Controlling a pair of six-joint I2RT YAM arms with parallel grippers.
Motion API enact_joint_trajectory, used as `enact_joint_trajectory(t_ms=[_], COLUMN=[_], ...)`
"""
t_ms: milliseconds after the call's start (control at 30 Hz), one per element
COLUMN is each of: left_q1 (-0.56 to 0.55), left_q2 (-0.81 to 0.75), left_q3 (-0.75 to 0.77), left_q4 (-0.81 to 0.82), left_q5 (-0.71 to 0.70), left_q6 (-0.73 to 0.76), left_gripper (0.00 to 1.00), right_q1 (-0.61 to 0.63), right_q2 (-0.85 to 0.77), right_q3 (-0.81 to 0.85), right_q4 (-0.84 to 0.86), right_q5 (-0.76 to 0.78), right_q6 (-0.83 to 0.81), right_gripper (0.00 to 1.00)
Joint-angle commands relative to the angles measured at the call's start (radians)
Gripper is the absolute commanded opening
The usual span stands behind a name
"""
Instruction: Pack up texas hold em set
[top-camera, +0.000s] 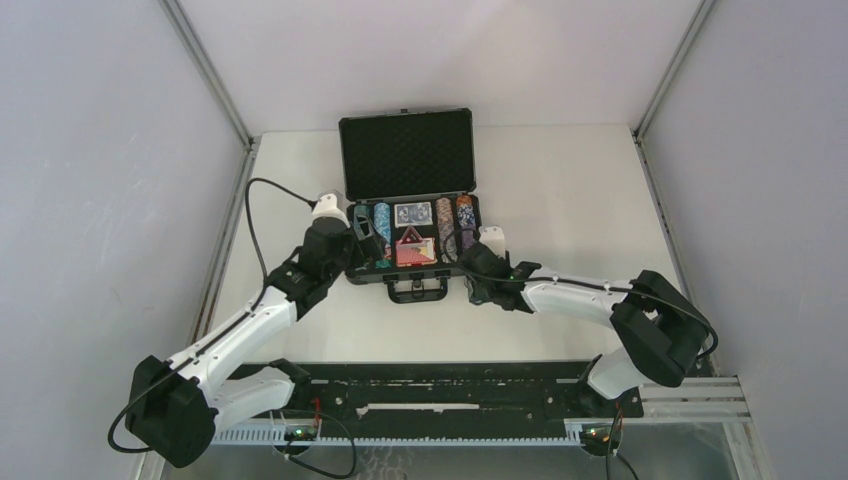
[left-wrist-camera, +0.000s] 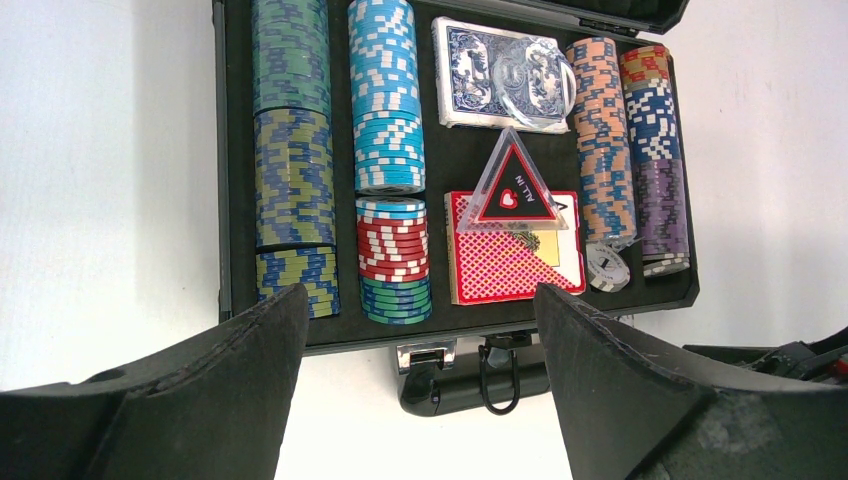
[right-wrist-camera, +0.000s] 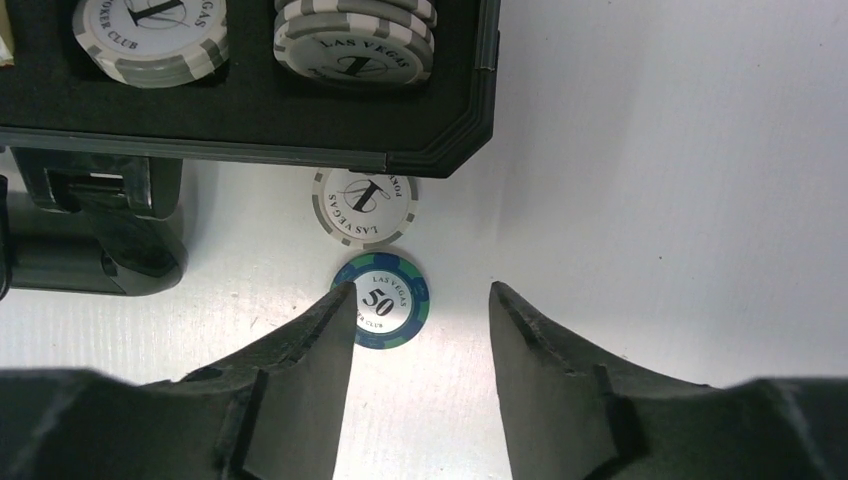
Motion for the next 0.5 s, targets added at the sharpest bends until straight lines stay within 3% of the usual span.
enact_joint_trajectory(t_ms=[0,267,467], left_q1=[-0.003,-0.004,-0.003], left_q2=[-0.002,-0.018,-0.023], left_q3=[0.006,0.001,0.0], left_q4=[0.037,0.033,0.023], left_q5=[0.009,0.005,-0.004], left_q6=[-0.006,-0.005,-0.004], left_gripper=[0.87,0.87,0.87], right_q1=[0.015,0.024,0.027], right_q2=[-0.017,0.019,0.101], right_q3=[0.029,0.02,0.026], right_q4=[-0.007,0.046,0.066], right_q5=[0.005,-0.038,-0.052], right_q6=[-0.001,-0.024,-0.012], right_gripper=[0.61,0.69,0.66])
